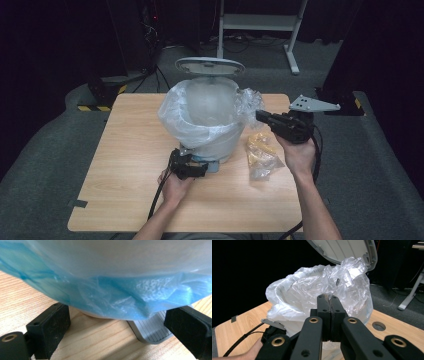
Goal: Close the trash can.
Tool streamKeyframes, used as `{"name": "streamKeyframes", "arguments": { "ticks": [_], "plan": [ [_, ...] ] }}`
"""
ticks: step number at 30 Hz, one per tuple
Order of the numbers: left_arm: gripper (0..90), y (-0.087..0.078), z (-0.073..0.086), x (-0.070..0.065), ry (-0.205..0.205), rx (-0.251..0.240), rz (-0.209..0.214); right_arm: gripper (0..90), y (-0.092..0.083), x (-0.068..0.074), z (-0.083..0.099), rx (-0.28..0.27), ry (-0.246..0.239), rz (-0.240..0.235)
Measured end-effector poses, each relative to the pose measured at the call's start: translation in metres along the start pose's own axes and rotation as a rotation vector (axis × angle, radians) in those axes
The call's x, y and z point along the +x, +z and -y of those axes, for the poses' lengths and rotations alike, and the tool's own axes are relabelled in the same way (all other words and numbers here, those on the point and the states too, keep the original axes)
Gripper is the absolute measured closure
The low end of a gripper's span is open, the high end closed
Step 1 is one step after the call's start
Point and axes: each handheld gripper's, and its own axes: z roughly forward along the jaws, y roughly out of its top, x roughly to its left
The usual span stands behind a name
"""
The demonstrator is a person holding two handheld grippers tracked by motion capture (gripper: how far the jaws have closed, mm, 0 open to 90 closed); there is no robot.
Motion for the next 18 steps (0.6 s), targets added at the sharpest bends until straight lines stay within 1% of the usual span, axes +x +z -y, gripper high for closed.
{"name": "streamKeyframes", "arguments": {
  "ticks": [2, 3, 4, 5, 7, 9, 14, 17, 18],
  "plan": [
    [6.7, 0.000, 0.000, 0.000, -0.001, -0.001, 0.001, 89.3, 0.002, 0.001, -0.002, -0.001, -0.001, -0.004],
    [6.8, 0.000, 0.000, -0.001, -0.004, -0.004, 0.010, 89.3, 0.002, 0.001, -0.002, -0.001, -0.001, -0.006],
    [6.8, 0.000, 0.000, -0.001, -0.004, -0.003, 0.009, 89.3, 0.004, 0.001, -0.003, -0.002, -0.001, -0.010],
    [6.8, 0.000, 0.000, 0.000, 0.002, -0.001, -0.001, 89.3, 0.005, 0.001, -0.004, -0.002, 0.000, -0.012],
    [6.8, 0.000, 0.000, -0.001, -0.003, -0.003, 0.010, 89.3, 0.007, 0.001, -0.004, -0.001, 0.000, -0.017],
    [6.8, 0.000, 0.000, 0.000, 0.000, 0.000, 0.004, 89.3, 0.010, 0.001, -0.005, 0.002, 0.000, -0.021],
    [6.8, 0.000, 0.000, 0.000, -0.001, -0.001, 0.005, 89.3, 0.016, 0.002, -0.008, 0.003, 0.003, -0.038],
    [6.7, 0.000, 0.000, 0.000, 0.003, 0.000, 0.001, 89.3, 0.021, 0.003, -0.010, 0.007, -0.003, -0.045],
    [6.7, 0.000, 0.000, 0.000, -0.001, -0.001, 0.006, 89.3, 0.024, 0.004, -0.012, 0.013, -0.006, -0.052]
  ]
}}
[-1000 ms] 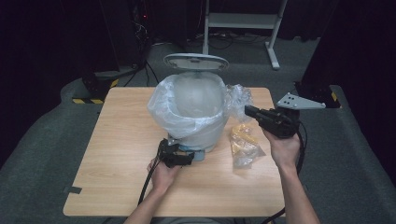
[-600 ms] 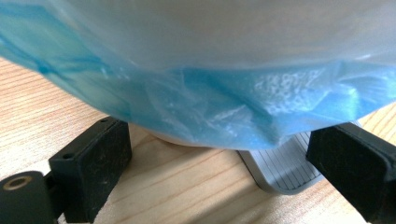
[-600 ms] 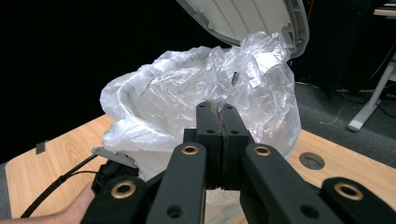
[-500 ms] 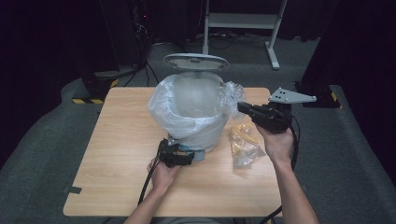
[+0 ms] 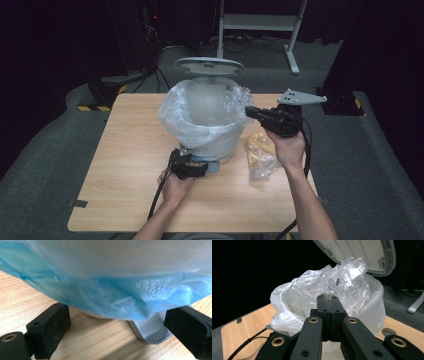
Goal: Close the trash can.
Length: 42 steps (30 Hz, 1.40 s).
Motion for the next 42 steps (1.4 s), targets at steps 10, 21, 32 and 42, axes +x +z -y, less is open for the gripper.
{"name": "streamKeyframes", "arguments": {
  "ticks": [10, 21, 32, 42],
  "plan": [
    [6.8, 0.000, 0.000, 0.000, 0.002, 0.001, 0.001, 89.2, 0.018, 0.002, -0.007, 0.015, -0.002, -0.028],
    [6.8, 0.000, 0.000, 0.000, 0.000, 0.002, 0.003, 89.2, 0.036, 0.001, -0.011, 0.045, 0.001, -0.044],
    [6.7, 0.000, 0.000, 0.000, 0.001, 0.001, 0.002, 88.9, 0.054, -0.001, -0.010, 0.072, 0.009, -0.059],
    [6.7, 0.000, 0.000, 0.000, 0.001, 0.002, 0.004, 88.8, 0.066, 0.000, -0.012, 0.097, 0.001, -0.066]
  ]
}}
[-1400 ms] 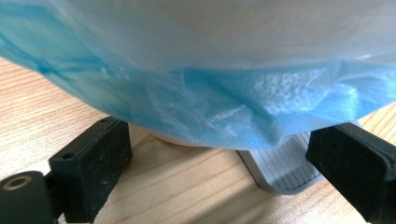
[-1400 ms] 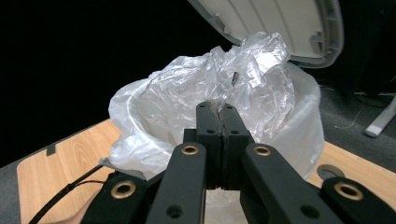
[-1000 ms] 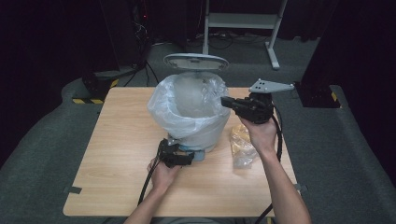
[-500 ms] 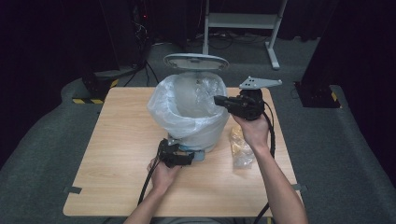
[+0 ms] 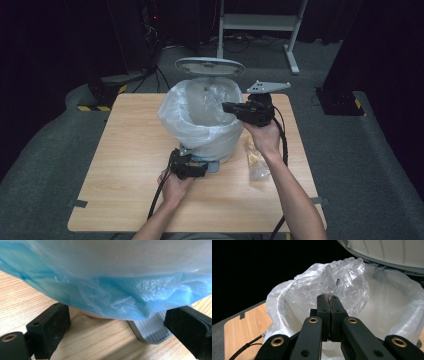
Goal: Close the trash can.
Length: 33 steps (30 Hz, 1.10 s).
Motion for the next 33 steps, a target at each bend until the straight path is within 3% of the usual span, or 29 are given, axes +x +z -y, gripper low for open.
{"name": "streamKeyframes", "arguments": {
  "ticks": [3, 4, 5, 9, 20, 25, 33],
  "plan": [
    [6.8, 0.000, 0.000, 0.000, 0.000, 0.000, 0.000, 87.8, 0.005, 0.000, -0.001, 0.020, 0.002, -0.004],
    [6.8, 0.000, 0.000, 0.000, 0.001, -0.001, -0.001, 77.9, 0.010, -0.002, -0.001, 0.044, 0.015, -0.004],
    [6.8, 0.000, 0.000, 0.000, 0.001, -0.001, -0.001, 77.9, 0.010, -0.002, -0.001, 0.044, 0.015, -0.004],
    [6.8, 0.000, 0.000, 0.000, -0.001, 0.000, -0.002, 55.8, 0.015, -0.004, 0.003, 0.049, 0.028, 0.034],
    [6.8, 0.000, 0.000, 0.000, -0.002, 0.000, -0.001, 44.1, 0.011, -0.003, 0.006, 0.043, 0.035, 0.036],
    [6.8, 0.000, 0.000, 0.000, -0.001, 0.000, -0.001, 40.4, 0.009, -0.003, 0.008, 0.016, 0.030, -0.010],
    [6.7, 0.000, 0.000, 0.001, 0.000, -0.002, -0.003, 34.1, 0.001, -0.005, 0.013, -0.044, 0.044, 0.002]
  ]
}}
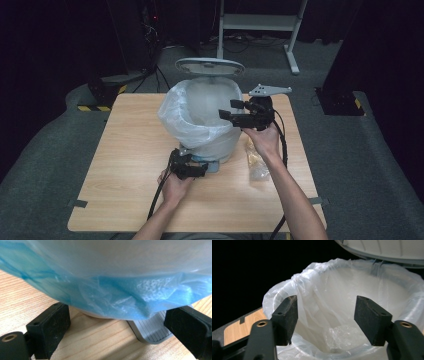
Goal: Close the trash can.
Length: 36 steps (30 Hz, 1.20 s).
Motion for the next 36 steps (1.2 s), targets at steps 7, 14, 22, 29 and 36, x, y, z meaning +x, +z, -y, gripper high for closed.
{"name": "streamKeyframes", "arguments": {
  "ticks": [7, 14, 22, 29, 36],
  "plan": [
    [6.8, 0.000, 0.000, 0.000, 0.000, 0.000, -0.002, 31.1, -0.009, 0.001, 0.002, -0.032, -0.003, 0.012],
    [6.8, 0.000, 0.000, 0.000, 0.000, 0.000, -0.002, 28.4, -0.019, 0.001, 0.005, -0.066, 0.000, 0.019],
    [6.8, 0.000, 0.000, 0.000, -0.001, -0.001, -0.002, 26.8, -0.031, -0.001, 0.015, -0.062, -0.012, 0.082],
    [6.8, 0.000, 0.000, 0.000, -0.003, -0.002, -0.001, 26.7, -0.041, -0.003, 0.022, -0.081, -0.001, 0.108],
    [6.8, -0.001, 0.000, 0.001, 0.014, 0.011, -0.007, 27.3, -0.050, -0.004, 0.031, -0.078, -0.006, 0.143]
  ]
}}
